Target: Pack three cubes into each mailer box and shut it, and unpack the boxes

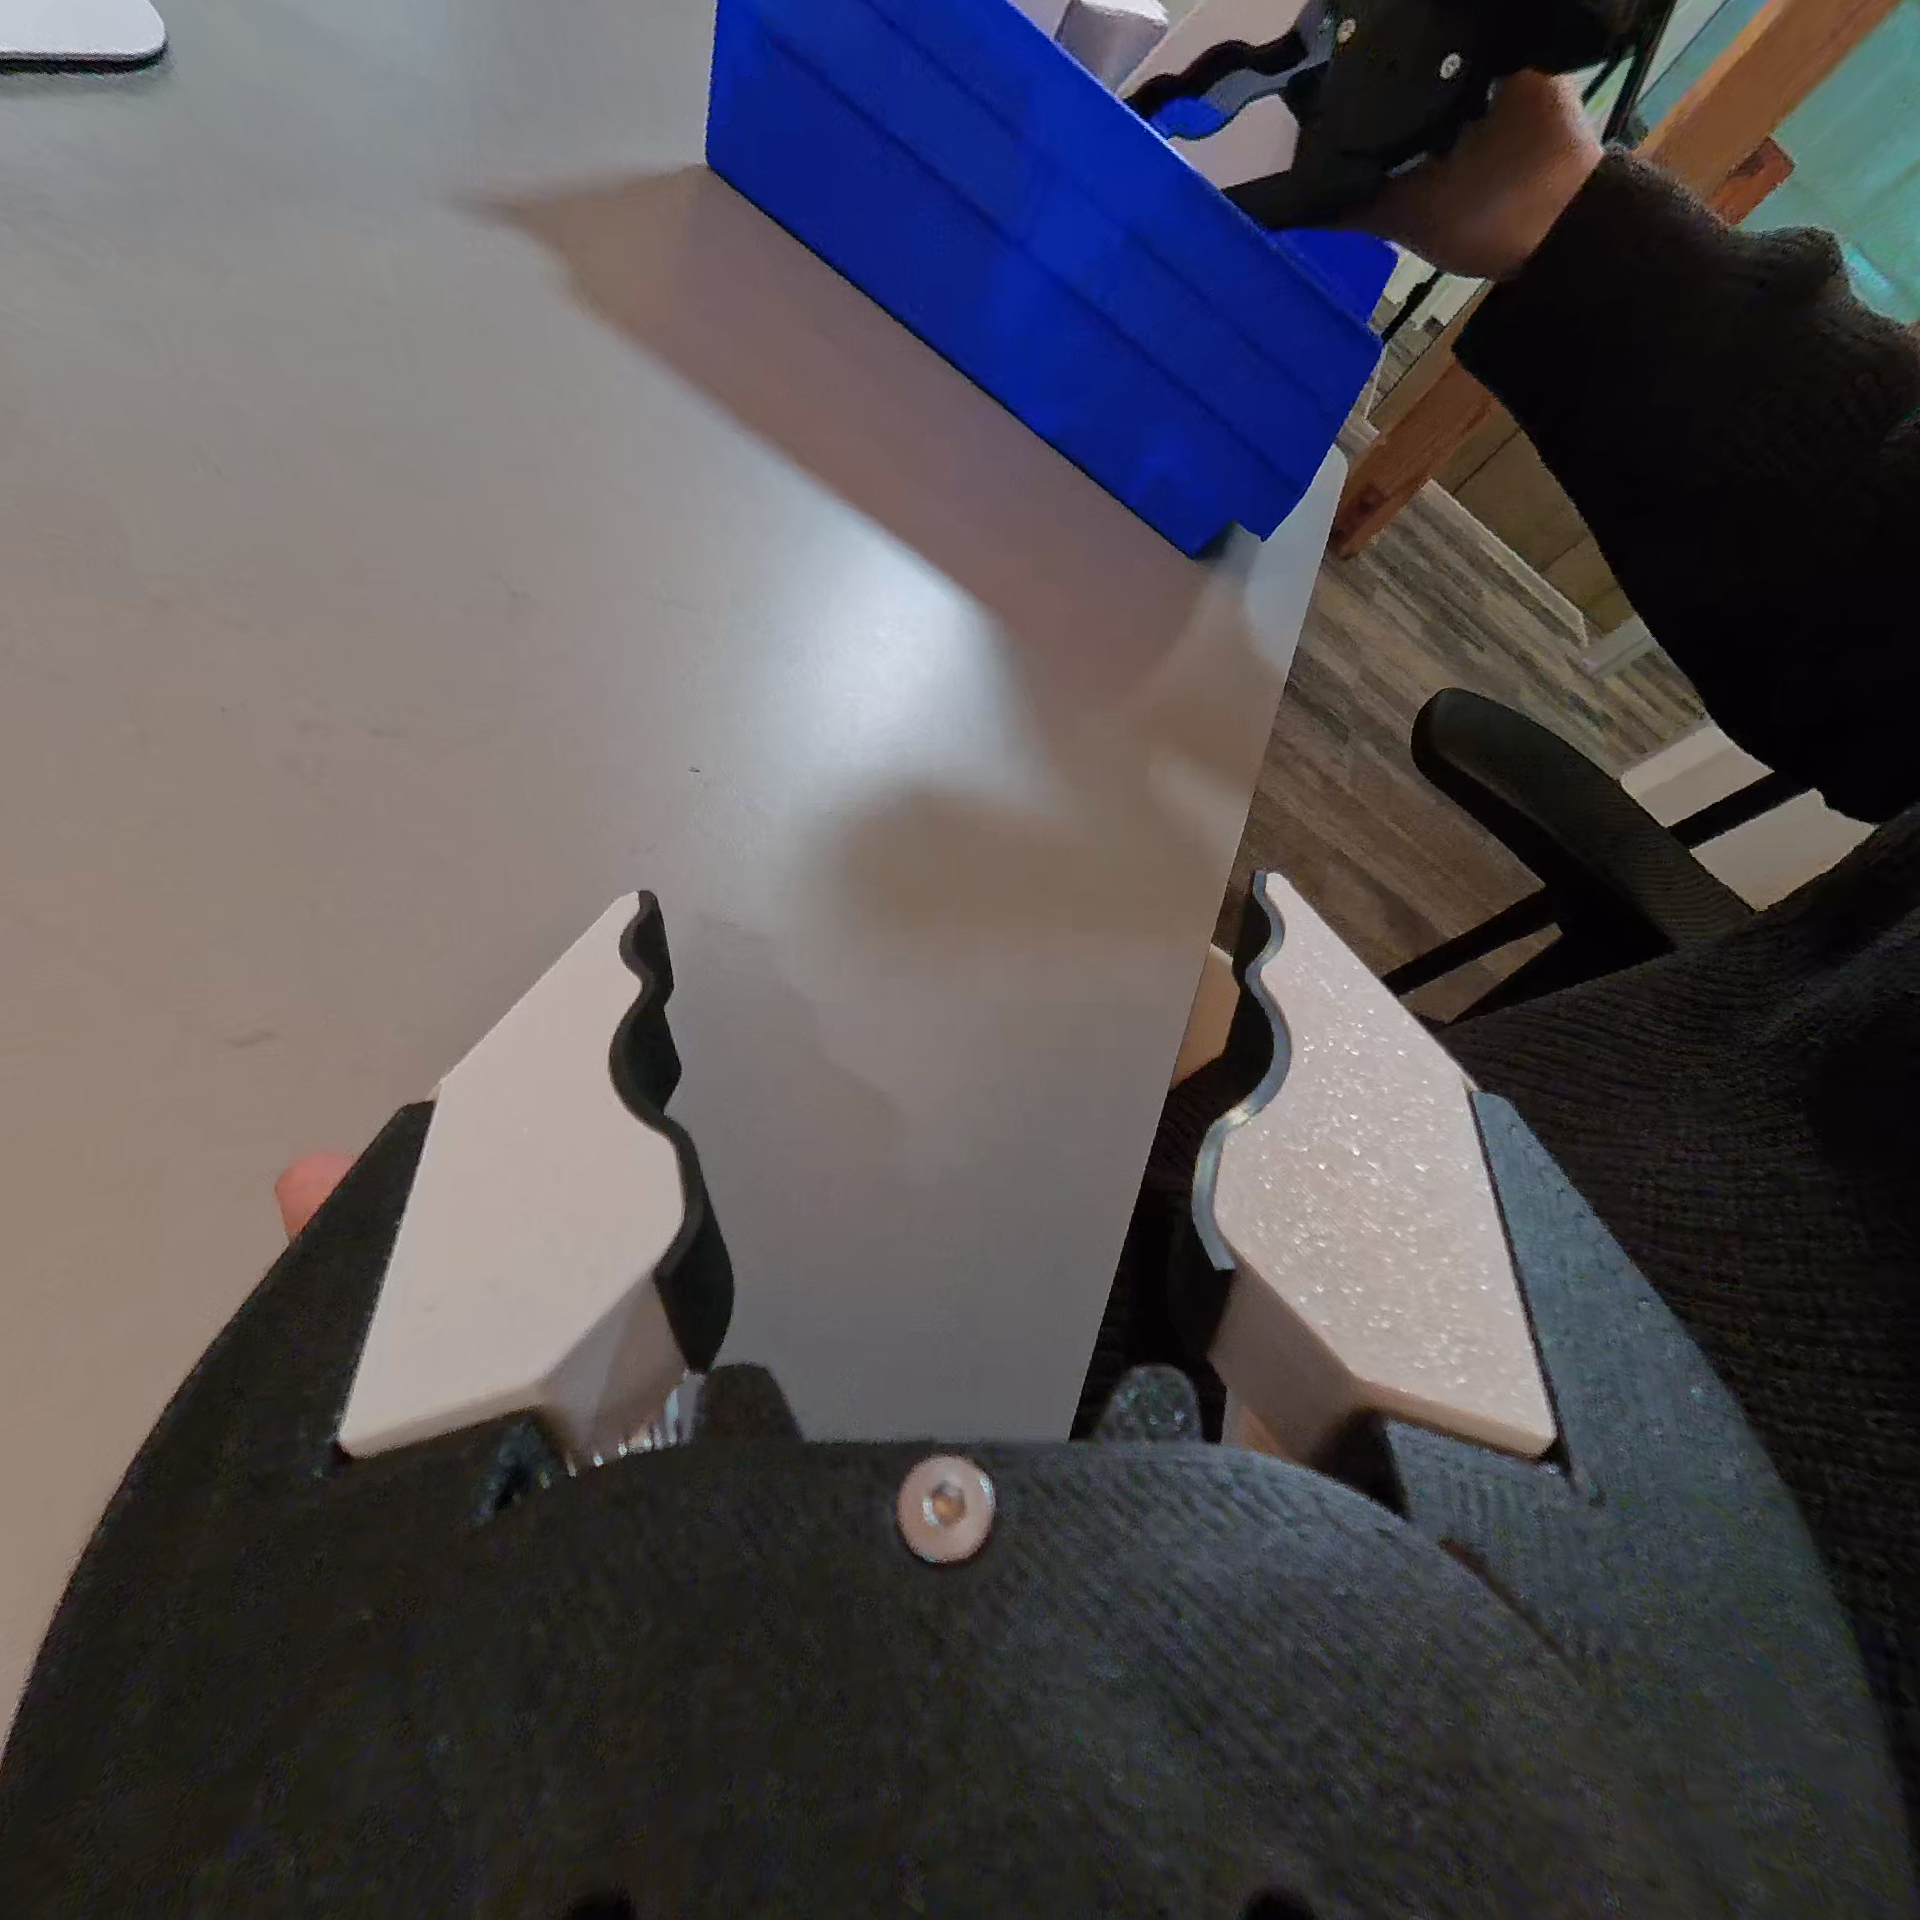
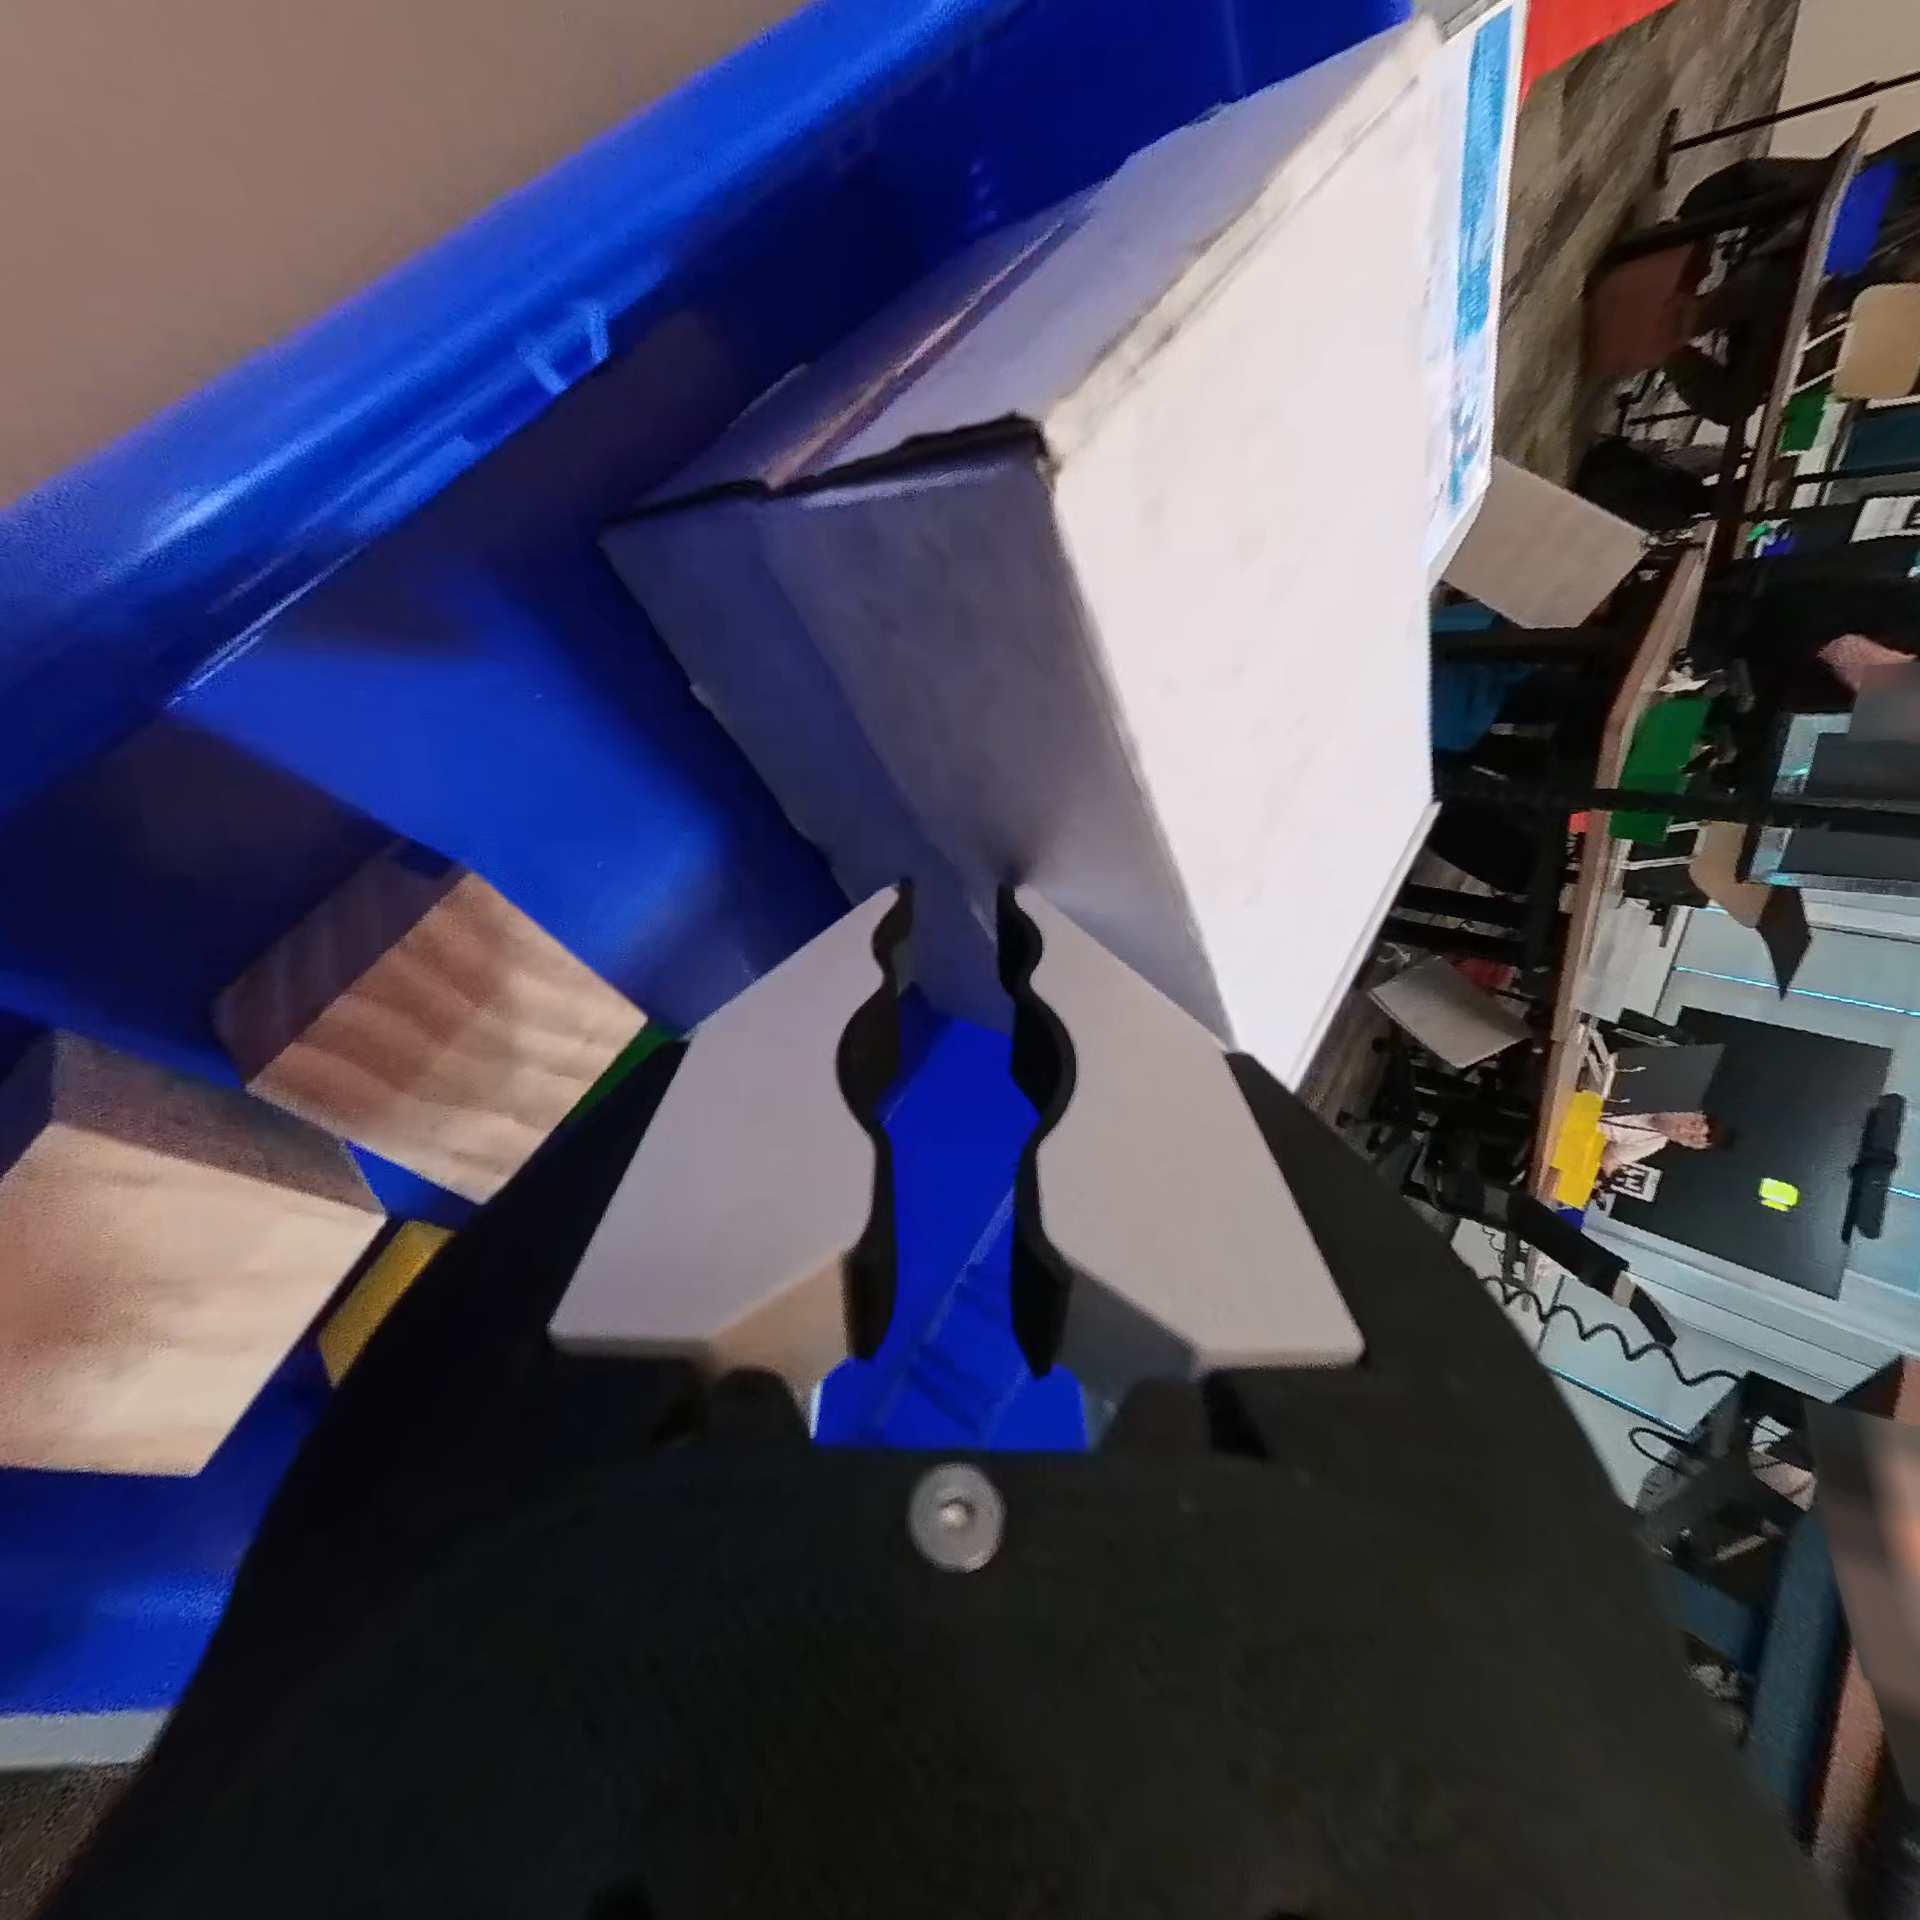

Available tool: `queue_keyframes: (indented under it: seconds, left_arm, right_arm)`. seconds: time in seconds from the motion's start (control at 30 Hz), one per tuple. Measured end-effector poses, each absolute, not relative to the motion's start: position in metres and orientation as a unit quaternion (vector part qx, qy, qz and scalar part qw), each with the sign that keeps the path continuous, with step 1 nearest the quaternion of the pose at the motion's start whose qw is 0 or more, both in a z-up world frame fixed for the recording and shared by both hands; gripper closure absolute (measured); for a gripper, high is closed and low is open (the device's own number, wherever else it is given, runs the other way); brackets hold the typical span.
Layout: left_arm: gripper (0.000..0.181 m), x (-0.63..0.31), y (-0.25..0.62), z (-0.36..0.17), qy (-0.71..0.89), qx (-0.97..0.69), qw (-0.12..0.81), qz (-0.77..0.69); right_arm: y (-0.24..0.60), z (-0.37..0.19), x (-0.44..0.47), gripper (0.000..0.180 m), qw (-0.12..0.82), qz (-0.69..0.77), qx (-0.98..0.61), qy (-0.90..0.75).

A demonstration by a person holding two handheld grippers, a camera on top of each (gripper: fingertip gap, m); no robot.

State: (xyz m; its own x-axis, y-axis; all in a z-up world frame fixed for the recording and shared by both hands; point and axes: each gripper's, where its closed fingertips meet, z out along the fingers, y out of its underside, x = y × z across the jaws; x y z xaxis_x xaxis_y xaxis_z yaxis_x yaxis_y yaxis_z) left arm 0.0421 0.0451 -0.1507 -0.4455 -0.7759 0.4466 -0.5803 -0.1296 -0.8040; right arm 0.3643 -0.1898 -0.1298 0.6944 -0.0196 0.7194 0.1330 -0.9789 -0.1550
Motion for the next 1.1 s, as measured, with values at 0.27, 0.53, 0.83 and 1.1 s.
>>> queue_keyframes:
  seconds: [0.27,0.53,0.83,1.1]
  left_arm:
    - [0.076,0.043,0.048,-0.148,0.655,-0.513,0.106,-0.545]
    - [0.08,0.052,0.064,-0.139,0.638,-0.51,0.138,-0.56]
    - [0.113,0.059,0.086,-0.133,0.623,-0.515,0.176,-0.562]
    - [0.13,0.064,0.121,-0.13,0.578,-0.568,0.28,-0.515]
  right_arm:
    - [-0.192,-0.128,0.352,0.164,0.087,-0.393,-0.915,-0.017]
    - [-0.16,-0.047,0.3,0.165,0.23,-0.465,-0.85,0.089]
    - [-0.045,-0.023,0.239,0.175,0.562,-0.269,-0.767,0.156]
    - [0.073,-0.129,0.115,0.159,0.566,0.02,-0.822,0.058]
